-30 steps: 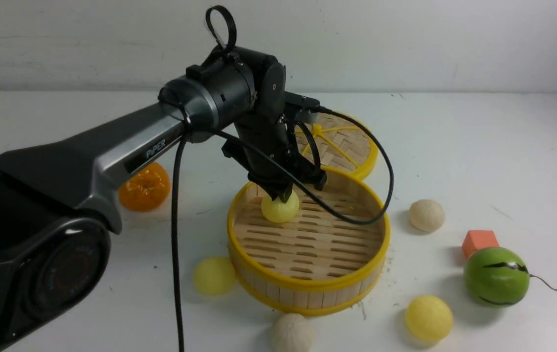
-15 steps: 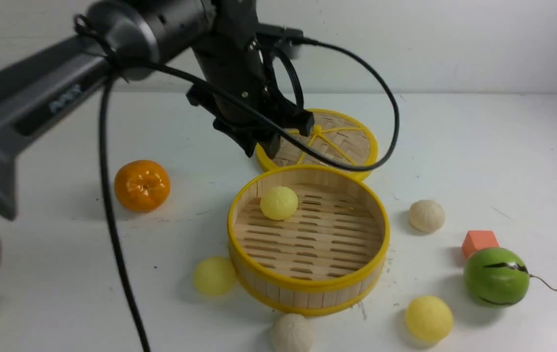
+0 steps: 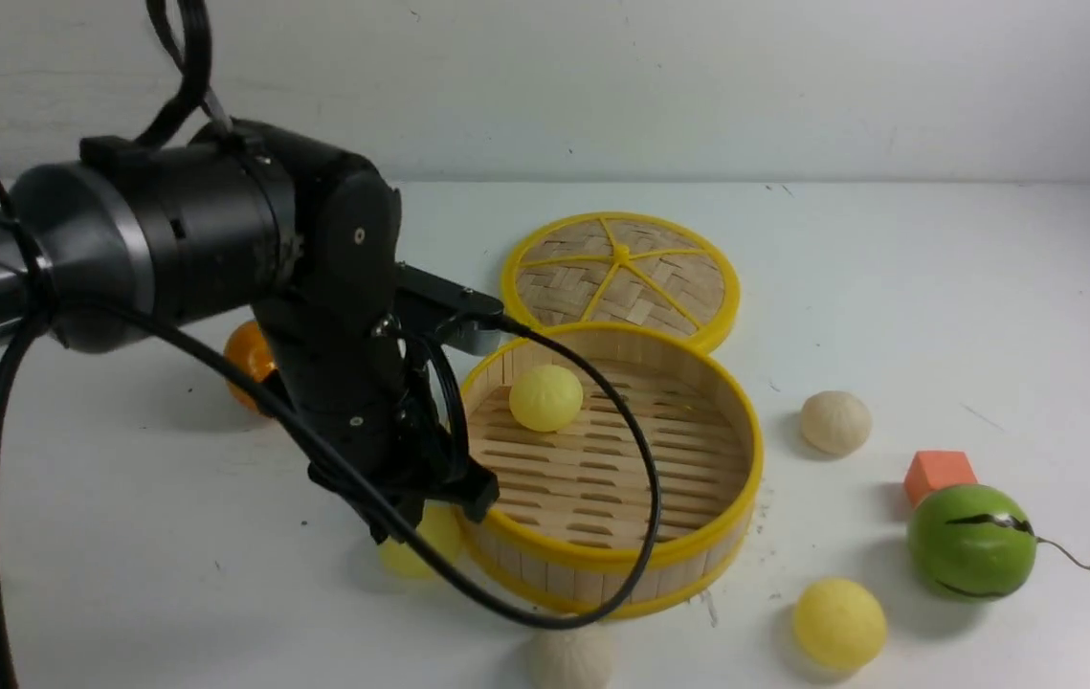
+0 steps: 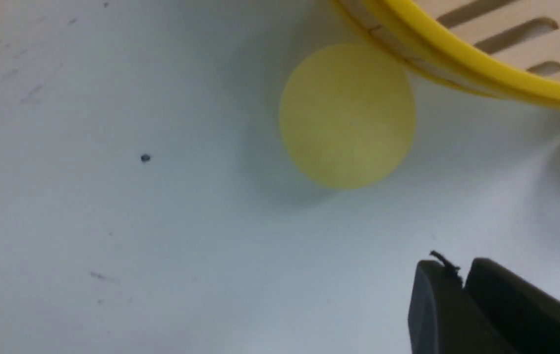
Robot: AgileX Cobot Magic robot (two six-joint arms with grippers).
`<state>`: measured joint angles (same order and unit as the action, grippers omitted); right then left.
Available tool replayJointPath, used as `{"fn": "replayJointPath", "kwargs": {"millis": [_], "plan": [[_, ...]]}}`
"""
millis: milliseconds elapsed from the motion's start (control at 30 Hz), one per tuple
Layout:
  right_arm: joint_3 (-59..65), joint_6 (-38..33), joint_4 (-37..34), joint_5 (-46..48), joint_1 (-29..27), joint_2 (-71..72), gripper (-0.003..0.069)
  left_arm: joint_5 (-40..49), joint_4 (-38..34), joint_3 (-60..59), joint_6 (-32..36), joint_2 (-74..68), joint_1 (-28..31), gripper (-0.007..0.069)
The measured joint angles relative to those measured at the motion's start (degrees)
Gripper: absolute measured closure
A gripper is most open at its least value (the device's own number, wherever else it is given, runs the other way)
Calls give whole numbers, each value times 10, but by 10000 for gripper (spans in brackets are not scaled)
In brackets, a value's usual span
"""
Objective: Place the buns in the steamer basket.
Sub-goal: Use the left arm to grab a steamed stuffed bun
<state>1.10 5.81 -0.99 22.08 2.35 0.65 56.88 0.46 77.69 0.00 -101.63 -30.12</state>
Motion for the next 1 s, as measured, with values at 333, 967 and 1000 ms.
{"fn": "replayJointPath", "kwargs": {"millis": [333, 967, 1000], "plan": [[0, 0, 0, 0, 0, 0, 419, -69, -5, -2, 36, -55, 35, 314], [0, 0, 0, 0, 0, 0, 419, -139, -22, -2, 98, -94, 41, 340], [0, 0, 0, 0, 0, 0, 419, -139, -22, -2, 98, -94, 41, 344]]}}
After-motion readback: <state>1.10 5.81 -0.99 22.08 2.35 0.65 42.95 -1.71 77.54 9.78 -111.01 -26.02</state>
